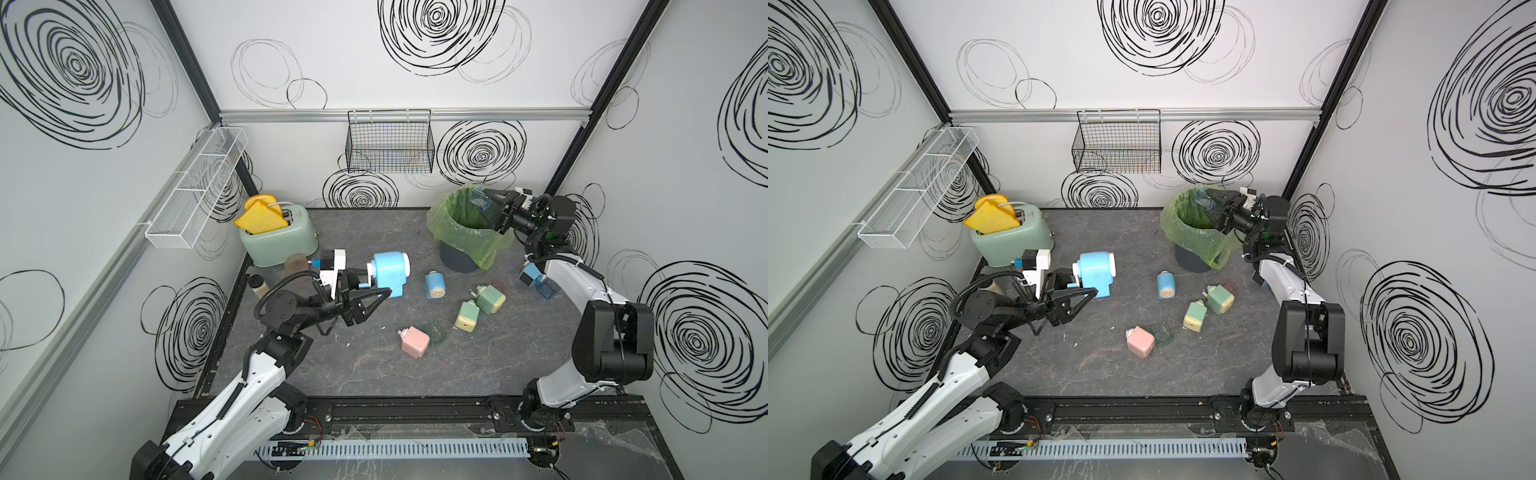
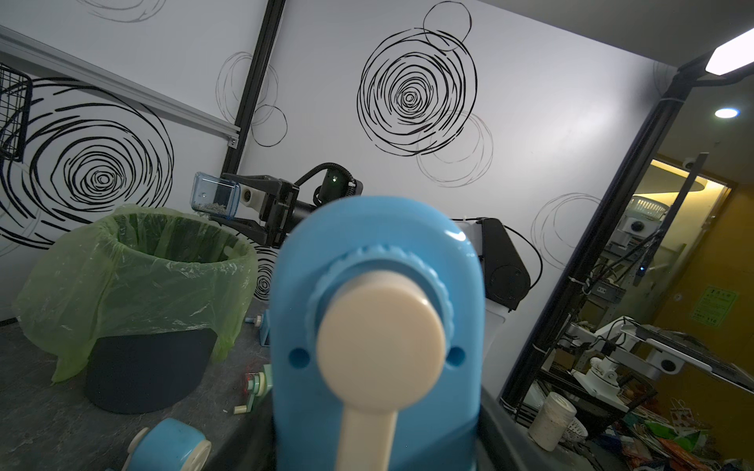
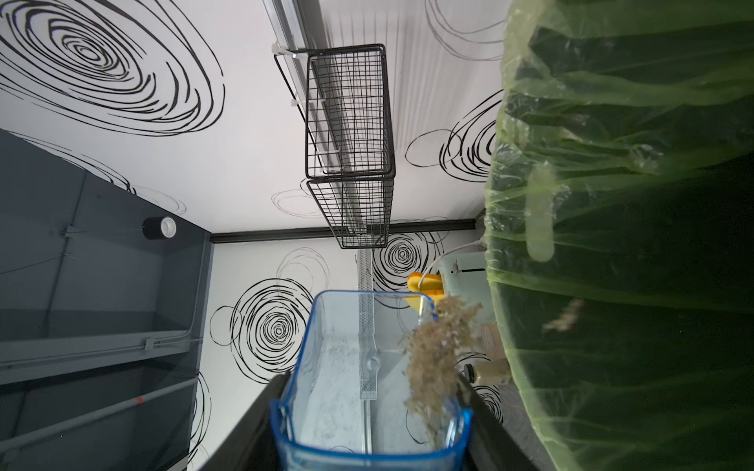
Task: Take out the pencil sharpener tray and clean the shavings
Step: Pour the shavings into the trash bin.
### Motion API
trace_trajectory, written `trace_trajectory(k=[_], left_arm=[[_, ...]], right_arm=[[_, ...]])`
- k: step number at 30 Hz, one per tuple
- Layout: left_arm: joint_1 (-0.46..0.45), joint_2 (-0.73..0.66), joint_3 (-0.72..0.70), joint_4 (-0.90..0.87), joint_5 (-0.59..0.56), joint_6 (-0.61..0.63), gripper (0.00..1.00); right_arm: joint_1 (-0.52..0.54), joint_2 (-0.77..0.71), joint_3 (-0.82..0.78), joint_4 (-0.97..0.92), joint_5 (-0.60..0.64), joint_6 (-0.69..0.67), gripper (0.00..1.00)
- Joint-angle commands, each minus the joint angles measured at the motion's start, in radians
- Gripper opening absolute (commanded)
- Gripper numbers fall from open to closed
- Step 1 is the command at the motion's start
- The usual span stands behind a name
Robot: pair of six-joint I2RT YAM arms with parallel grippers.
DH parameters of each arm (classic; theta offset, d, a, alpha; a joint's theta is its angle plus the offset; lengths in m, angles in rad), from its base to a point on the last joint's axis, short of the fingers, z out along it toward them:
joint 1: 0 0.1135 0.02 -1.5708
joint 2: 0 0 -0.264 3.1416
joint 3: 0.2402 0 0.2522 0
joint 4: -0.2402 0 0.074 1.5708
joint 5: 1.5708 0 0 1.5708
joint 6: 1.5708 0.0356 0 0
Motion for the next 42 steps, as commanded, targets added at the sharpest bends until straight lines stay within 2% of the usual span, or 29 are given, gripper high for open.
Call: trace_trajectory(k=[1, 2, 4, 5, 8, 10, 11, 13, 14, 15, 16, 18, 19, 20, 21, 23, 24, 26, 27, 30, 31, 32, 33, 34, 36, 37, 39, 40, 42], left_arm=[[-0.001, -0.008, 0.002, 0.063, -0.010, 0.010, 0.20], [-0.001, -0.002, -0.001, 0.080, -0.009, -0.001, 0.20], [0.000, -0.003, 0.007, 0.065, -0.001, 0.006, 0.20], [0.001, -0.011, 0.008, 0.048, -0.004, 0.016, 0.20], [0.000, 0.001, -0.003, 0.092, -0.006, -0.008, 0.20], [0.000, -0.003, 0.006, 0.066, 0.001, 0.005, 0.19], [0.002, -0.011, 0.006, 0.052, -0.004, 0.015, 0.19], [0.003, -0.004, -0.004, 0.079, -0.008, -0.001, 0.19], [0.003, 0.001, -0.002, 0.086, -0.005, -0.006, 0.19], [0.003, 0.000, 0.002, 0.074, 0.000, 0.001, 0.19], [0.005, -0.006, 0.005, 0.058, -0.002, 0.010, 0.19], [0.005, 0.000, -0.006, 0.087, -0.009, -0.004, 0.19], [0.005, 0.005, -0.004, 0.096, -0.005, -0.010, 0.19], [0.005, 0.002, 0.001, 0.083, 0.001, -0.005, 0.19], [0.005, -0.006, 0.003, 0.065, -0.001, 0.007, 0.19], [0.004, -0.005, -0.006, 0.078, -0.009, 0.000, 0.19], [0.005, 0.000, -0.005, 0.092, -0.008, -0.008, 0.19], [0.005, -0.005, 0.004, 0.067, 0.001, 0.006, 0.19], [0.005, -0.012, 0.006, 0.048, -0.003, 0.017, 0.19], [0.005, 0.000, -0.006, 0.092, -0.008, -0.007, 0.19], [0.004, 0.001, -0.002, 0.092, -0.002, -0.008, 0.19], [0.004, -0.006, 0.005, 0.075, 0.004, 0.002, 0.18], [0.005, -0.013, 0.008, 0.050, 0.002, 0.017, 0.18], [0.004, -0.017, 0.005, 0.043, -0.002, 0.022, 0.17], [0.005, -0.005, -0.004, 0.080, -0.008, 0.000, 0.17], [0.005, -0.001, -0.003, 0.091, -0.002, -0.007, 0.17], [0.005, -0.012, 0.008, 0.057, 0.004, 0.014, 0.17], [0.005, -0.016, 0.005, 0.046, -0.001, 0.021, 0.17], [0.005, -0.003, -0.004, 0.080, -0.007, 0.000, 0.17]], right_arm=[[-0.003, 0.028, 0.049, -0.035, 0.006, 0.008, 0.38], [-0.020, 0.049, 0.091, -0.191, -0.052, -0.028, 0.34], [0.002, 0.023, 0.008, 0.093, -0.026, 0.150, 0.36], [0.011, 0.014, -0.014, 0.188, 0.015, 0.158, 0.38], [-0.038, 0.056, 0.114, -0.215, -0.079, -0.033, 0.33], [-0.022, 0.019, 0.019, 0.118, -0.032, 0.123, 0.34], [-0.021, 0.005, 0.014, 0.115, -0.003, 0.090, 0.34], [-0.047, 0.017, 0.090, -0.198, -0.052, -0.045, 0.30], [-0.036, 0.004, 0.065, -0.147, -0.078, 0.040, 0.28], [-0.018, -0.016, 0.007, 0.086, -0.033, 0.133, 0.30], [-0.010, -0.026, -0.018, 0.181, 0.013, 0.128, 0.31], [-0.040, 0.001, 0.067, -0.192, -0.058, -0.015, 0.28], [-0.036, -0.002, 0.040, -0.123, -0.081, 0.063, 0.27], [-0.018, -0.017, -0.029, 0.144, -0.039, 0.179, 0.29], [-0.007, -0.024, -0.055, 0.243, 0.004, 0.201, 0.31], [-0.036, 0.009, 0.026, -0.040, -0.042, 0.038, 0.31], [-0.044, 0.025, 0.040, -0.110, -0.100, 0.061, 0.27], [0.001, -0.010, -0.078, 0.332, -0.001, 0.289, 0.28], [0.015, -0.023, -0.065, 0.316, 0.014, 0.268, 0.30], [-0.042, 0.030, 0.103, -0.111, -0.083, 0.000, 0.30], [-0.050, 0.036, 0.081, -0.060, -0.117, 0.074, 0.28], [-0.035, 0.014, -0.007, 0.234, -0.076, 0.252, 0.28], [-0.019, -0.009, -0.069, 0.394, 0.007, 0.316, 0.28], [-0.017, -0.023, -0.045, 0.292, 0.010, 0.266, 0.31], [-0.059, 0.009, 0.109, -0.202, -0.067, -0.044, 0.30], [-0.061, 0.016, 0.107, -0.199, -0.104, -0.029, 0.27], [-0.015, -0.013, -0.042, 0.319, -0.016, 0.244, 0.28], [-0.006, -0.015, -0.032, 0.252, -0.009, 0.219, 0.30], [-0.042, 0.024, 0.085, -0.127, -0.089, -0.001, 0.28]])
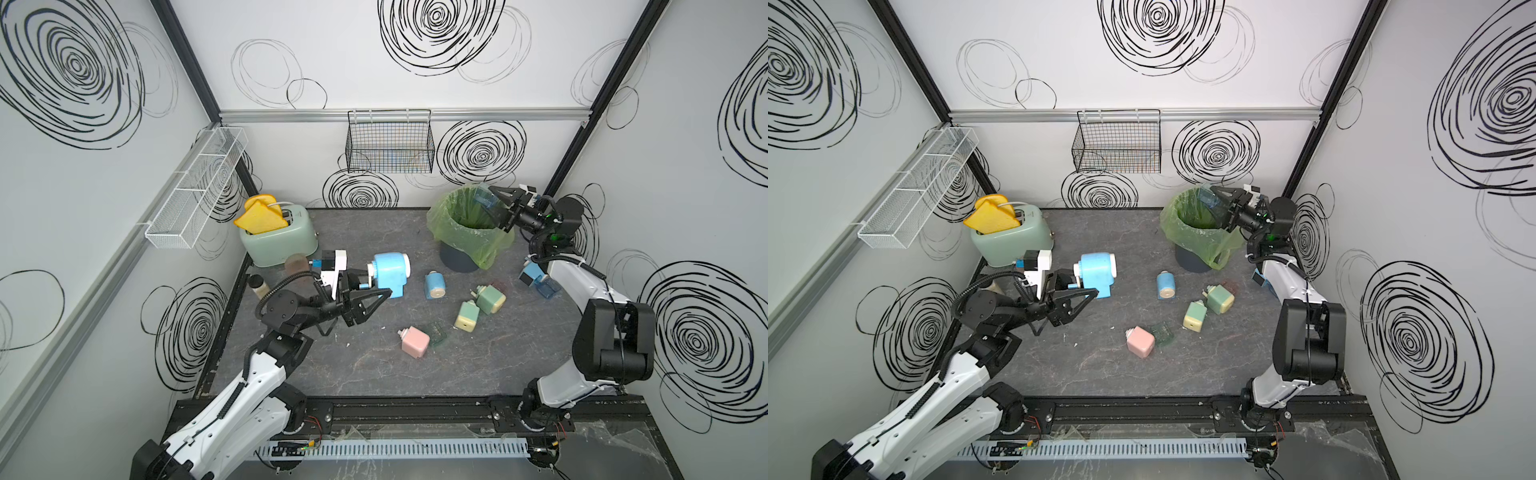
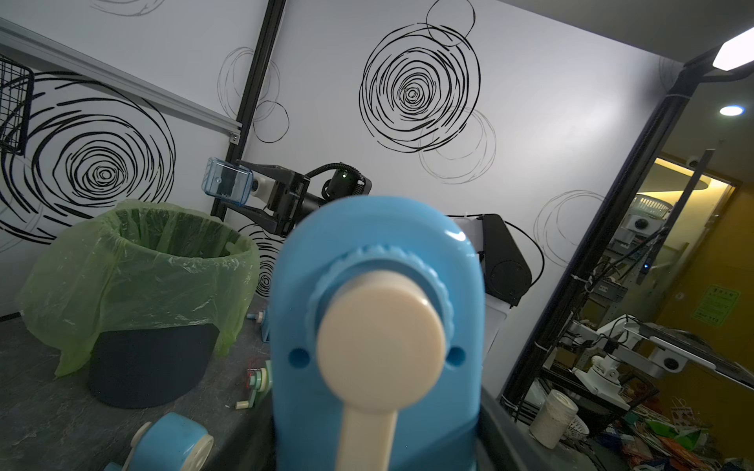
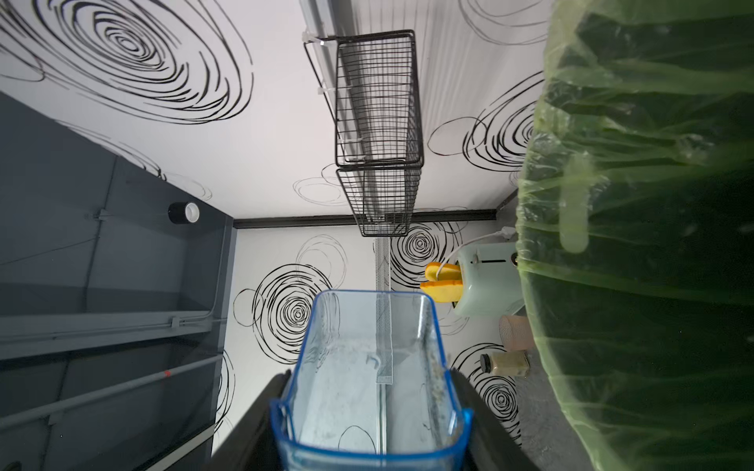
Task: Take out the pencil sharpener tray and clean the shavings
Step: Pour the shavings into the trash bin.
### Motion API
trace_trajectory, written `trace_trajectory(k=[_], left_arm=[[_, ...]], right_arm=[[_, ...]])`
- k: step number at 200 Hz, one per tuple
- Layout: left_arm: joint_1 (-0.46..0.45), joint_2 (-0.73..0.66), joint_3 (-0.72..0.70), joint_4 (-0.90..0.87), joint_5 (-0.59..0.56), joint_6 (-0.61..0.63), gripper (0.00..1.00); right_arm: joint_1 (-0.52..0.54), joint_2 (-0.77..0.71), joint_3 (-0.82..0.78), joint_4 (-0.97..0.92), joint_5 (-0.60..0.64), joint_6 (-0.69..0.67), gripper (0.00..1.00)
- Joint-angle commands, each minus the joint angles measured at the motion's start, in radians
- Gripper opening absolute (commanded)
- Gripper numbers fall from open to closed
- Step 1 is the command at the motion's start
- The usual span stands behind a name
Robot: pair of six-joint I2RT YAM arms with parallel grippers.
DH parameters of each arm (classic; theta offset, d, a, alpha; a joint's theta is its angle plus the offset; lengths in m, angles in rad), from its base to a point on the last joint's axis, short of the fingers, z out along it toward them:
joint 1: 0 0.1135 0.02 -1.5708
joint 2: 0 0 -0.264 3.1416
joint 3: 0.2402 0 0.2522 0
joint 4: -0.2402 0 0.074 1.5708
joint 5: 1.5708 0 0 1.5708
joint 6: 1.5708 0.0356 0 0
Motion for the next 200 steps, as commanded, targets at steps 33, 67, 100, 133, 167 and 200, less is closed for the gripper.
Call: trace_trajectory(k=[33, 67, 100, 133, 167, 200], left_arm=[[0.005, -0.004, 0.001, 0.084, -0.008, -0.004, 0.17], [0.007, -0.015, 0.006, 0.055, -0.008, 0.011, 0.17], [0.008, -0.015, 0.014, 0.046, -0.001, 0.017, 0.16], [0.009, -0.002, 0.009, 0.079, 0.001, -0.001, 0.16], [0.011, 0.007, 0.006, 0.089, -0.001, -0.009, 0.16], [0.018, 0.007, 0.010, 0.068, -0.016, 0.000, 0.16]], right_arm=[[-0.015, -0.002, 0.154, -0.347, 0.006, -0.210, 0.30], [0.008, -0.018, 0.016, -0.025, 0.027, -0.020, 0.28], [0.038, -0.016, -0.070, 0.224, 0.058, 0.133, 0.26], [0.004, -0.010, -0.014, 0.135, 0.003, 0.040, 0.27], [0.010, -0.033, 0.012, 0.027, 0.004, -0.044, 0.26], [0.000, -0.025, 0.095, -0.254, -0.003, -0.260, 0.26]])
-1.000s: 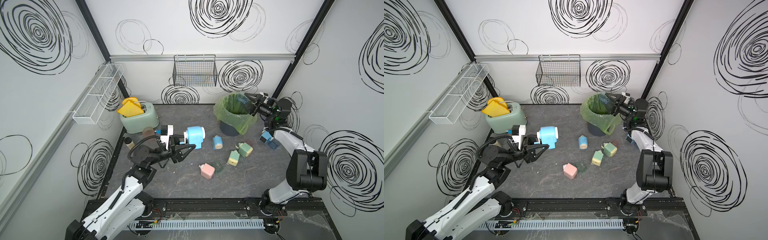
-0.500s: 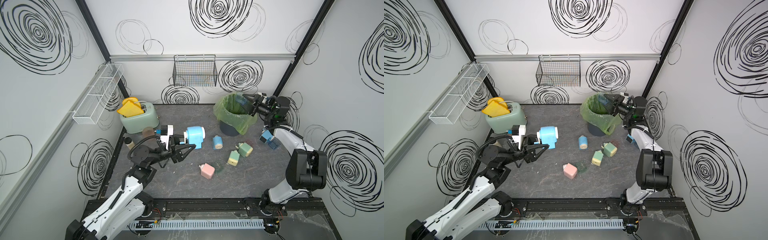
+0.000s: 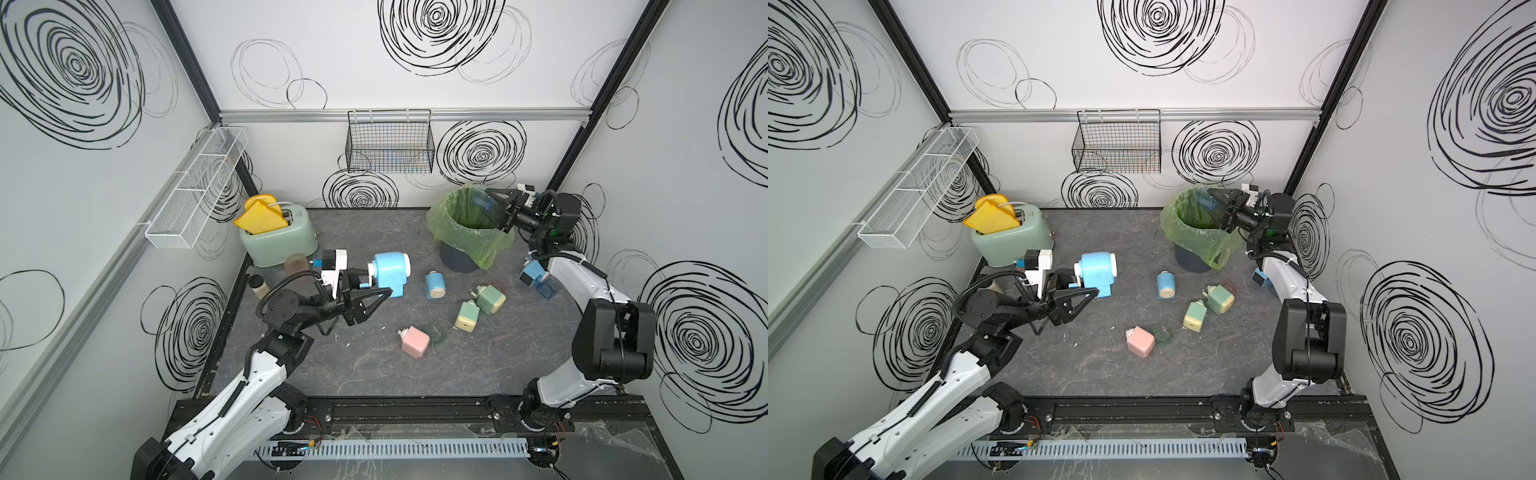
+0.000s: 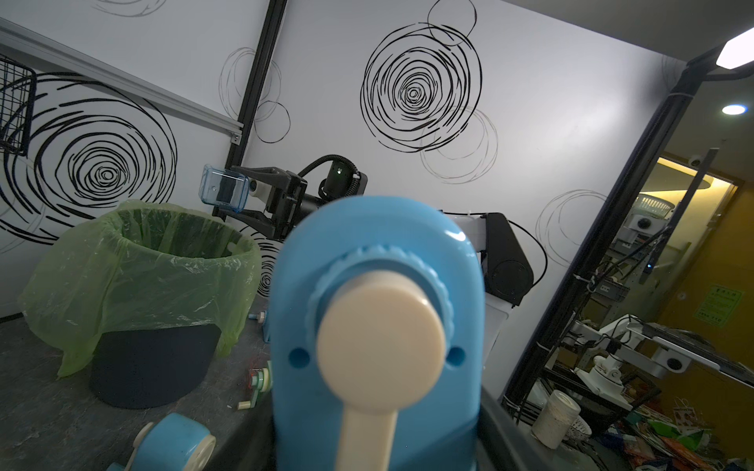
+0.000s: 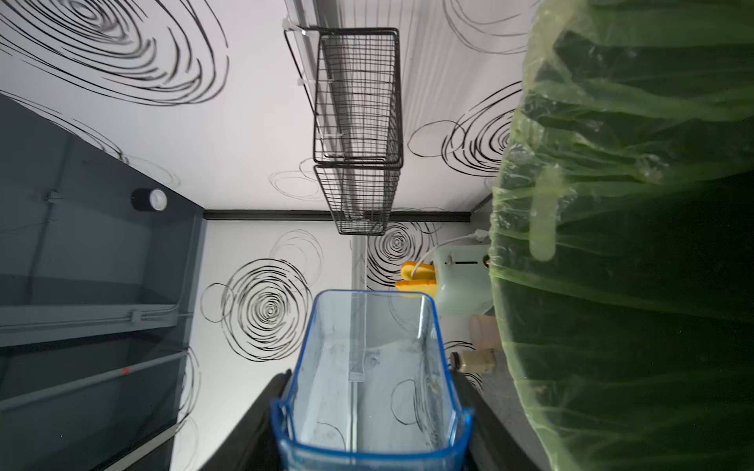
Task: Take out the pencil sharpener tray and clean the shavings
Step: Pour the shavings into the trash bin.
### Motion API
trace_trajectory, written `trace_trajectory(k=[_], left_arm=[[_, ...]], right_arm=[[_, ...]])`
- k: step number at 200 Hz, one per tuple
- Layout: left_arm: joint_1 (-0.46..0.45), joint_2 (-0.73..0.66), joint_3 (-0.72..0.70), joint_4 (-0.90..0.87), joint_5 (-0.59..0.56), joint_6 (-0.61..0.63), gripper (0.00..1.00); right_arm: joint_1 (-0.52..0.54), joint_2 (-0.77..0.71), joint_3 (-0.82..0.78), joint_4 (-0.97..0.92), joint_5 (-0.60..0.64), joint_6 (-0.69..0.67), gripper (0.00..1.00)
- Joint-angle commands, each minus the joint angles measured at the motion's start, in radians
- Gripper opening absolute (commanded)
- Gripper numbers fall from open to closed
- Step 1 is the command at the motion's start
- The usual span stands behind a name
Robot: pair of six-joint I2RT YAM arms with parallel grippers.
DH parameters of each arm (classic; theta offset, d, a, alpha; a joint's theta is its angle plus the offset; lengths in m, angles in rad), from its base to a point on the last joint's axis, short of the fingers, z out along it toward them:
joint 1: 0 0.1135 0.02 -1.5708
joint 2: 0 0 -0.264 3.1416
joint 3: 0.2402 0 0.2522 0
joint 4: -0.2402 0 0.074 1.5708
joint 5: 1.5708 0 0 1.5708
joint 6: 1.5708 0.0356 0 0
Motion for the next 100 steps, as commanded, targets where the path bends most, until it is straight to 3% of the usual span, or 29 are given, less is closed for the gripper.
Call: trace_trajectory(k=[1, 13, 31, 64, 100], left_arm=[[0.012, -0.003, 0.012, 0.056, -0.016, 0.002, 0.16], [0.014, -0.012, 0.014, 0.025, -0.028, 0.018, 0.16], [0.016, 0.001, 0.013, 0.034, -0.044, 0.007, 0.16], [0.019, 0.015, 0.032, -0.015, -0.090, 0.023, 0.17], [0.027, 0.014, 0.035, -0.077, -0.201, 0.016, 0.17]], right_arm=[[0.001, -0.028, 0.026, -0.056, 0.007, -0.067, 0.26], [0.009, -0.053, 0.006, -0.063, 0.043, -0.087, 0.26], [0.013, -0.061, 0.109, -0.315, 0.080, -0.325, 0.26], [0.063, -0.137, 0.178, -0.497, 0.225, -0.661, 0.26], [0.200, -0.241, 0.102, -0.533, 0.375, -0.924, 0.26]])
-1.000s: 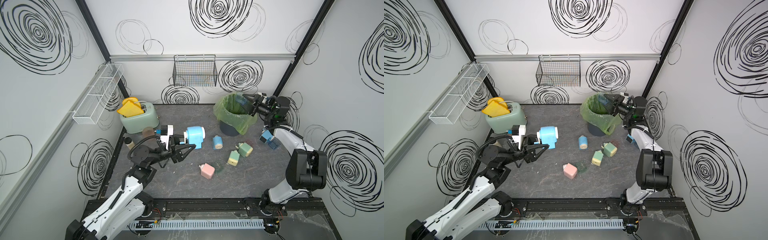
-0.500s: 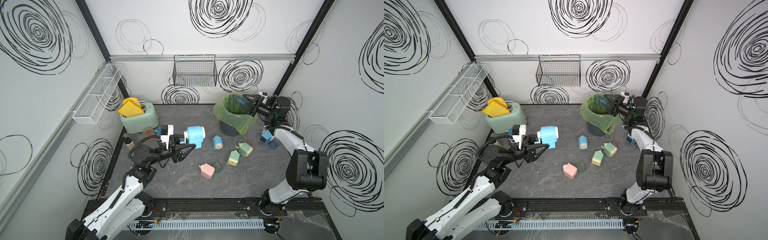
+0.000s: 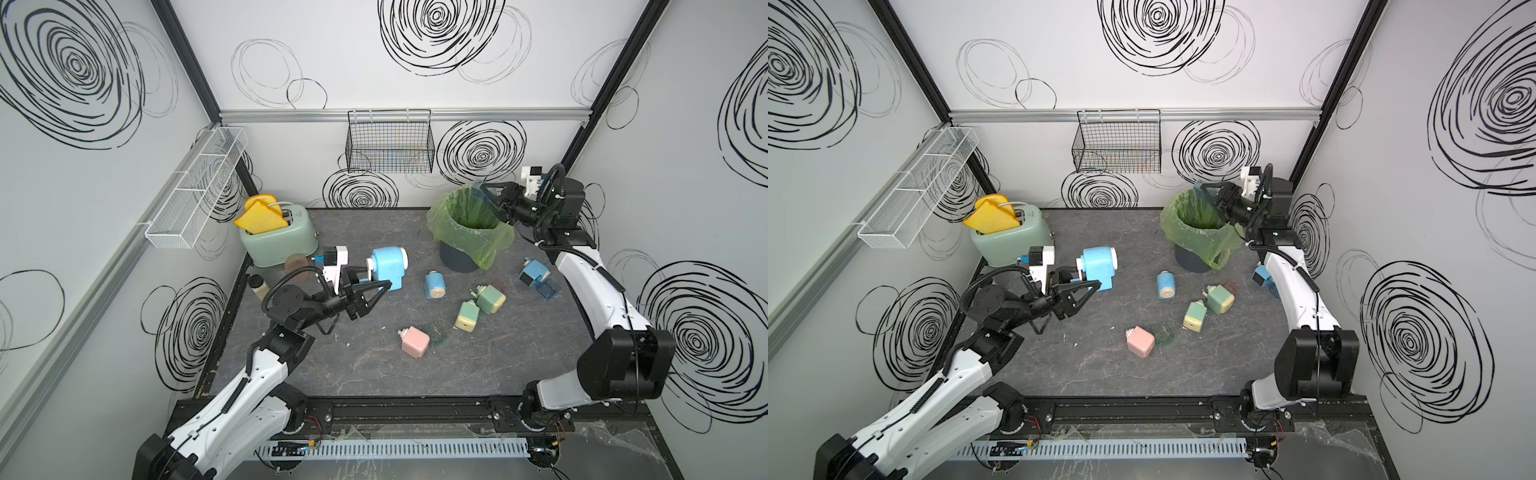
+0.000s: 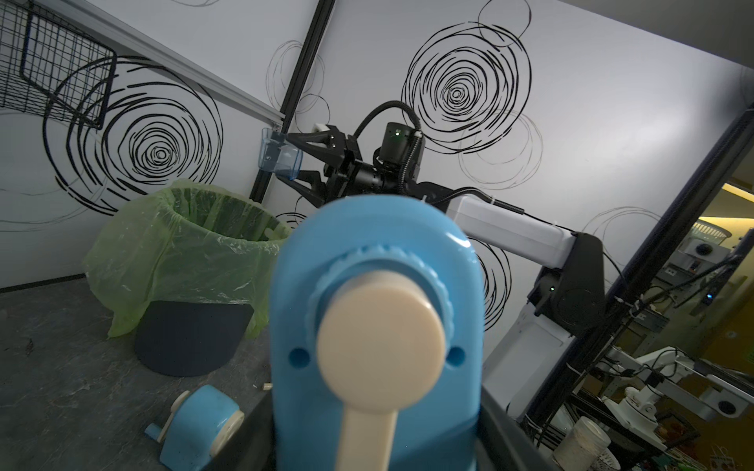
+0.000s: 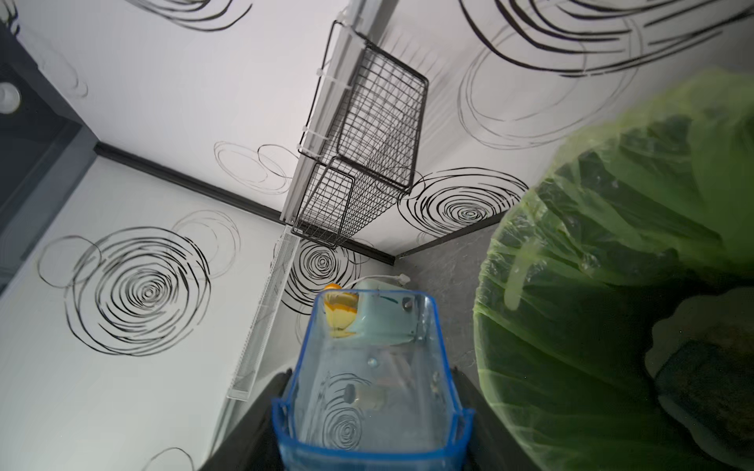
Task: Take out the pencil sharpener tray and clean the shavings
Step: Pour the shavings into the trash bin, then place the container at the center of the board.
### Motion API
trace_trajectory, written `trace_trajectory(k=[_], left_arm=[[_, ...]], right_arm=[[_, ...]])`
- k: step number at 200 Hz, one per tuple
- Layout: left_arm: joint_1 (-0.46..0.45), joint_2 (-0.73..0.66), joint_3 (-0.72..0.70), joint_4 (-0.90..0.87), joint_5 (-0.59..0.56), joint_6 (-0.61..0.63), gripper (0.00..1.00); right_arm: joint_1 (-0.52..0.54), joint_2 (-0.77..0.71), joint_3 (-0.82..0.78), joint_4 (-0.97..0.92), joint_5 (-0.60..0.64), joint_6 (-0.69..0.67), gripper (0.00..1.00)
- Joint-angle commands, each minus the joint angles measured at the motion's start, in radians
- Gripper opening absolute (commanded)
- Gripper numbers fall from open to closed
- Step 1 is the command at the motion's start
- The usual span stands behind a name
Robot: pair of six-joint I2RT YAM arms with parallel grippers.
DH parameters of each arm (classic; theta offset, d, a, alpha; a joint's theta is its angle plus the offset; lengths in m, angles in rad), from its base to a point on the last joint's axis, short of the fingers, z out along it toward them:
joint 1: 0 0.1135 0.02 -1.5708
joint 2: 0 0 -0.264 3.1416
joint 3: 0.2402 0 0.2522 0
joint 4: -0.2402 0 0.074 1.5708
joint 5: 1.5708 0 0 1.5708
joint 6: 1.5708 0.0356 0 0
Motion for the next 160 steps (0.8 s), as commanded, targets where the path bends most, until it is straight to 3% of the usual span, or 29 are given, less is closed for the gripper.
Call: trace_trajectory(k=[1, 24, 41, 65, 110, 160], left_arm=[[0.012, -0.010, 0.033, 0.001, -0.112, 0.008, 0.17], [0.030, -0.048, 0.001, -0.029, -0.246, -0.011, 0.18], [0.037, -0.075, 0.006, -0.150, -0.351, 0.007, 0.18], [0.049, -0.099, -0.004, -0.221, -0.439, 0.019, 0.18], [0.082, -0.177, -0.055, -0.288, -0.546, -0.008, 0.19], [0.093, -0.212, -0.046, -0.347, -0.558, 0.018, 0.19]], right_arm=[[0.085, -0.083, -0.041, -0.077, 0.131, -0.275, 0.26], [0.211, -0.157, -0.137, -0.064, 0.246, -0.419, 0.26], [0.358, -0.199, -0.208, -0.050, 0.362, -0.535, 0.26], [0.483, -0.187, -0.310, -0.025, 0.449, -0.563, 0.27], [0.602, -0.028, -0.413, 0.092, 0.505, -0.590, 0.28], [0.734, 0.232, -0.321, 0.143, 0.612, -0.684, 0.29]])
